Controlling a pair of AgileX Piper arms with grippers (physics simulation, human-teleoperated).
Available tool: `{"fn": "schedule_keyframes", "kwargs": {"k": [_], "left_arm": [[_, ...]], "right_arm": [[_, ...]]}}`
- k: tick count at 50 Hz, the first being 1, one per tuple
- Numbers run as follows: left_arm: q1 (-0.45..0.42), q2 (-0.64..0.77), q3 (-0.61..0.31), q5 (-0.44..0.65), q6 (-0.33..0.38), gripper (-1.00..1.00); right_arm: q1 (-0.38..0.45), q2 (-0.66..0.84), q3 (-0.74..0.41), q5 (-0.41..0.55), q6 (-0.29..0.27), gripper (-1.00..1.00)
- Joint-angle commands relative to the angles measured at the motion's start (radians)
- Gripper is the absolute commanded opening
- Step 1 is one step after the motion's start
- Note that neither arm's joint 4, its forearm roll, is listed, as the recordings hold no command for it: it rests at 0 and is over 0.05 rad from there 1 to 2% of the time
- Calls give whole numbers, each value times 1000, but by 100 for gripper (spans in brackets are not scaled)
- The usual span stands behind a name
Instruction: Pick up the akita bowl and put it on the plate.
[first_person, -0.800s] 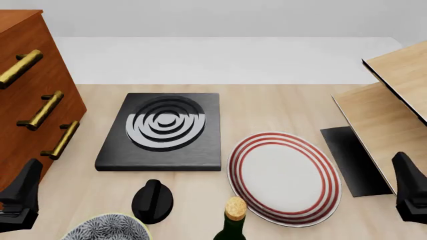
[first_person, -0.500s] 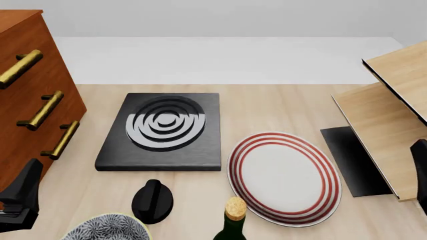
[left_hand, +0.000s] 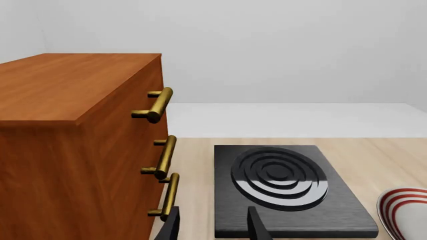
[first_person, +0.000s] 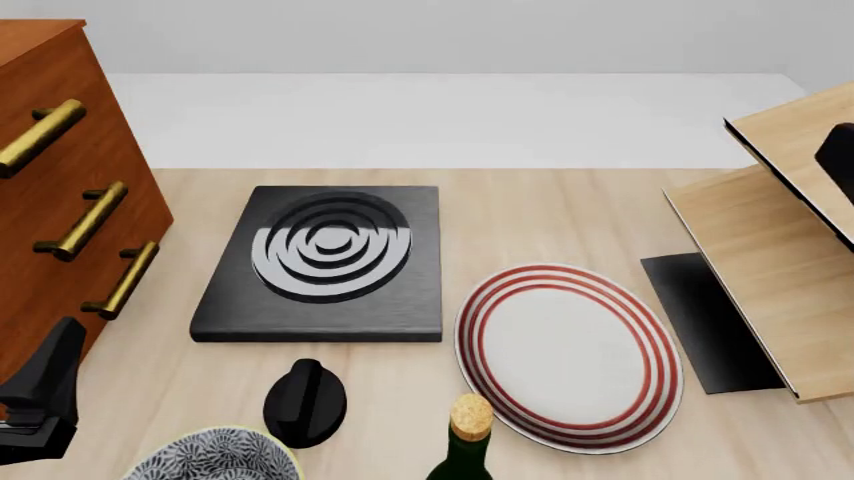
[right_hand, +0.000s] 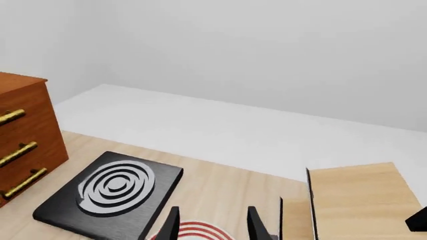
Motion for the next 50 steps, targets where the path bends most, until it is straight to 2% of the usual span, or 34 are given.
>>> {"fn": "schedule_keyframes", "kwargs": {"k": [1, 3, 5, 7, 10, 13, 26, 27, 29, 30, 34, 35, 50], "left_arm": [[0, 0, 0, 0, 0, 100], [0, 0, 0, 0, 0, 100], [0, 0, 0, 0, 0, 100], [0, 0, 0, 0, 0, 100], [0, 0, 0, 0, 0, 100], [0, 0, 0, 0, 0, 100], [0, 0, 0, 0, 0, 100], [0, 0, 0, 0, 0, 100], [0, 0, 0, 0, 0, 100], [0, 0, 0, 0, 0, 100], [0, 0, 0, 0, 0, 100], [0, 0, 0, 0, 0, 100], [0, 0, 0, 0, 0, 100]], "right_arm": [[214, 278, -163, 9, 13, 100], [254, 336, -194, 13, 8, 100], [320, 405, -247, 29, 31, 100], [352, 422, -278, 48, 36, 100], [421, 504, -325, 85, 12, 100], [482, 580, -363, 116, 15, 100], [670, 845, -537, 250, 9, 100], [694, 870, -552, 262, 29, 100], [712, 897, -577, 279, 25, 100], [731, 918, -596, 290, 45, 100], [793, 984, -657, 348, 62, 100], [813, 1083, -730, 388, 76, 100], [916, 1247, -816, 420, 90, 100]]}}
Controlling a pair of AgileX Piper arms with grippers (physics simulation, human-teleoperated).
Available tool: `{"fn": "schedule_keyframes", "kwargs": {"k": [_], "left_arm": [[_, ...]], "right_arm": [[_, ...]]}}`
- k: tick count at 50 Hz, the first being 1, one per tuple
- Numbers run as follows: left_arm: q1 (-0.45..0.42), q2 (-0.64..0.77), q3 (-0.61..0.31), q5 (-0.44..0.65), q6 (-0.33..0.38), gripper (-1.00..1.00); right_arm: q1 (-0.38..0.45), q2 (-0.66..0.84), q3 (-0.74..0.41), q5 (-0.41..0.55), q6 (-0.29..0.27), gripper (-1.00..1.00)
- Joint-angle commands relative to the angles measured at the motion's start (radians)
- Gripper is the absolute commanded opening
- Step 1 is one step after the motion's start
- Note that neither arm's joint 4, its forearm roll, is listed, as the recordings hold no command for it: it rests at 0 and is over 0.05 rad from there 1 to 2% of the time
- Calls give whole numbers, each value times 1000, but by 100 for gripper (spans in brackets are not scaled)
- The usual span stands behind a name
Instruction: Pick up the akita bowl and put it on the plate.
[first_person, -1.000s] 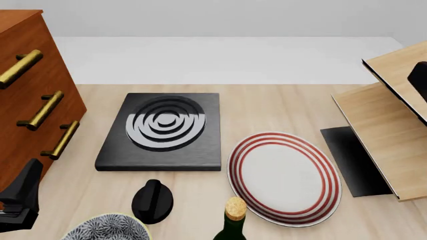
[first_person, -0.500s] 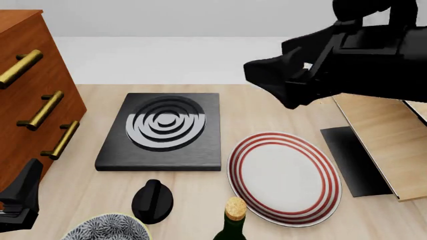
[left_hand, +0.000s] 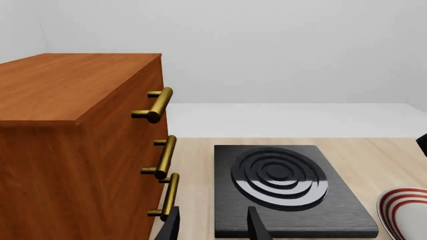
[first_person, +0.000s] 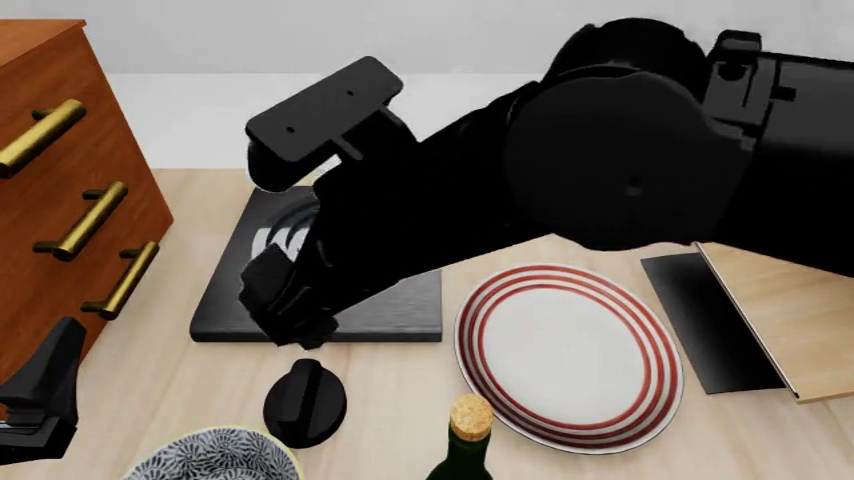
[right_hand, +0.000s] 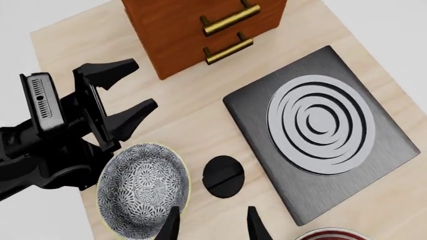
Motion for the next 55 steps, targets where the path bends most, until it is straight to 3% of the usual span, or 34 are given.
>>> {"fn": "schedule_keyframes", "kwargs": {"k": [1, 5, 14, 22, 38, 39, 41, 55], "left_arm": [[0, 0, 0, 0, 0, 100], [0, 0, 0, 0, 0, 100], [0, 0, 0, 0, 0, 100], [0, 0, 0, 0, 0, 100], [0, 0, 0, 0, 0, 100], [0, 0, 0, 0, 0, 100], [0, 0, 0, 0, 0, 100], [0, 0, 0, 0, 0, 100]], "right_arm": [[93, 155, -93, 53, 16, 100], [64, 204, -106, 57, -4, 100], [131, 243, -114, 70, 31, 100], [128, 271, -98, 66, 29, 100], [131, 353, -2, -46, 72, 100], [126, 375, 39, -98, 80, 100], [120, 380, 46, -115, 80, 100], [106, 411, 95, -179, 88, 100]]}}
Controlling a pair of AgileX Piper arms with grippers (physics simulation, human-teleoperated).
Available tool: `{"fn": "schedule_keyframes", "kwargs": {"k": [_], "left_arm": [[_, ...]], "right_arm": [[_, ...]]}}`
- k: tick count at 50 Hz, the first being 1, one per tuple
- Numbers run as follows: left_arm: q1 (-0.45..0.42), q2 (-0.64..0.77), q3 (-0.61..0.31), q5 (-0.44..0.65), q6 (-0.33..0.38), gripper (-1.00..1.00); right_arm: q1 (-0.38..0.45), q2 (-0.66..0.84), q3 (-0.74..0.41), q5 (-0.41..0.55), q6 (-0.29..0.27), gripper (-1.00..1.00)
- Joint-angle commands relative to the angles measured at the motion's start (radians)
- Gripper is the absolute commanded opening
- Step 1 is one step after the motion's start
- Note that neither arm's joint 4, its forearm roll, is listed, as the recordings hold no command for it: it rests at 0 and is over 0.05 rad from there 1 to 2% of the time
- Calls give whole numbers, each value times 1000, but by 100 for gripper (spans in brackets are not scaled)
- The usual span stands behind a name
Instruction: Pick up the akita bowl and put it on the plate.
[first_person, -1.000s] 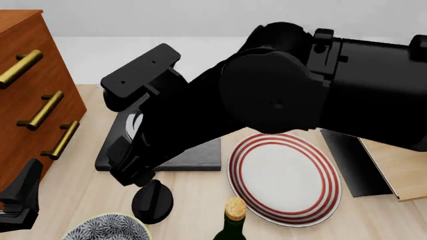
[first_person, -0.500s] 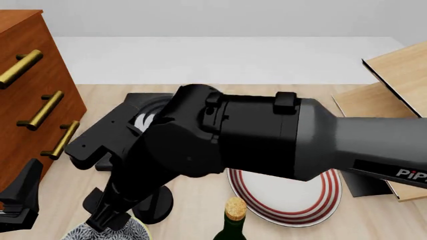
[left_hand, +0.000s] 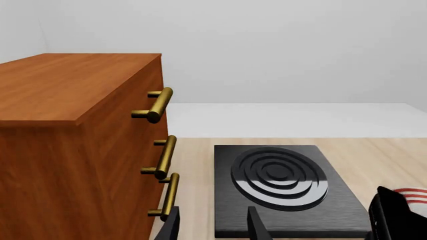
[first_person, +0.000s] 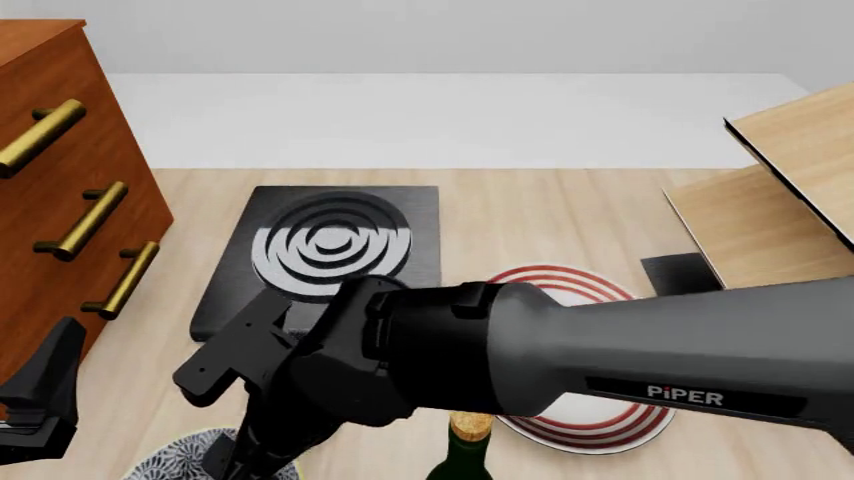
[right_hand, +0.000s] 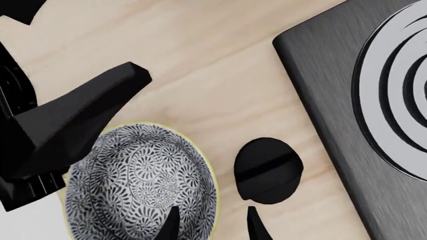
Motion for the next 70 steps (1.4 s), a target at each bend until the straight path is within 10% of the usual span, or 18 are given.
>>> {"fn": "schedule_keyframes", "kwargs": {"k": [1, 41, 42, 70], "left_arm": [[0, 0, 0, 0, 0, 100], [0, 0, 0, 0, 0, 100], [0, 0, 0, 0, 0, 100], [0, 0, 0, 0, 0, 100]], "right_arm": [[-2, 29, 50, -61, 16, 100], [39, 53, 117, -122, 51, 100], [40, 51, 117, -122, 44, -100], [35, -27, 88, -70, -3, -100]]}}
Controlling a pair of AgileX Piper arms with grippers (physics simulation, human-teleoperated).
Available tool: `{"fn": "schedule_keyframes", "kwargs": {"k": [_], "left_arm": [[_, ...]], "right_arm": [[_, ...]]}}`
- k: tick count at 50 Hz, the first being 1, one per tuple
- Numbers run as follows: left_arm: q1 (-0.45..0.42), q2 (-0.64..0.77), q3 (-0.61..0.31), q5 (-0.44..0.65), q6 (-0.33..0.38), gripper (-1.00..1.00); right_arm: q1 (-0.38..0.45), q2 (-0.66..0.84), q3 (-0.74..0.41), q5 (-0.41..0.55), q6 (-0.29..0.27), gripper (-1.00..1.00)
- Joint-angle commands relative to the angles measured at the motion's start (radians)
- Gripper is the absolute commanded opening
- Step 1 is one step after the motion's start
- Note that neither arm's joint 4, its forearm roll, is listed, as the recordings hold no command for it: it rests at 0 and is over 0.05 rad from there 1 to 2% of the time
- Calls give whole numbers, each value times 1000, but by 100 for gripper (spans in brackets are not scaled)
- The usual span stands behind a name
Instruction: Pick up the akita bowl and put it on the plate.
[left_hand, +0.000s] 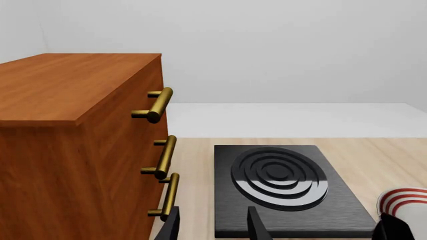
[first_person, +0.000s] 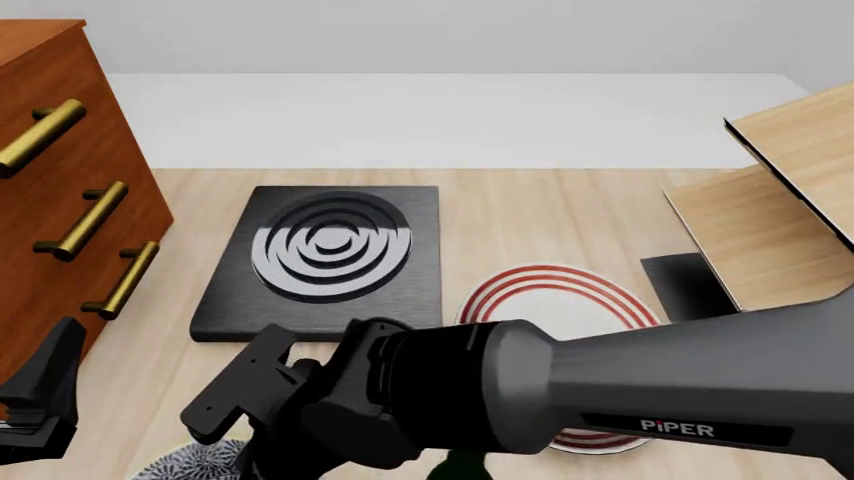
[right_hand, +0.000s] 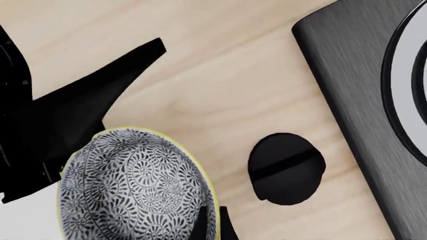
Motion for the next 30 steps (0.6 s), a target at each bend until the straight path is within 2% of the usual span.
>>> {"fn": "schedule_keyframes", "kwargs": {"k": [1, 5, 10, 30], "left_arm": [[0, 0, 0, 0, 0, 100], [0, 0, 0, 0, 0, 100], [0, 0, 0, 0, 0, 100], [0, 0, 0, 0, 0, 100]], "right_arm": [[5, -40, 1, 27, -9, -100], [-7, -48, -7, 38, -32, -100], [-10, -73, -16, 44, -32, -100], [-131, -168, -106, 95, -86, -100]]}}
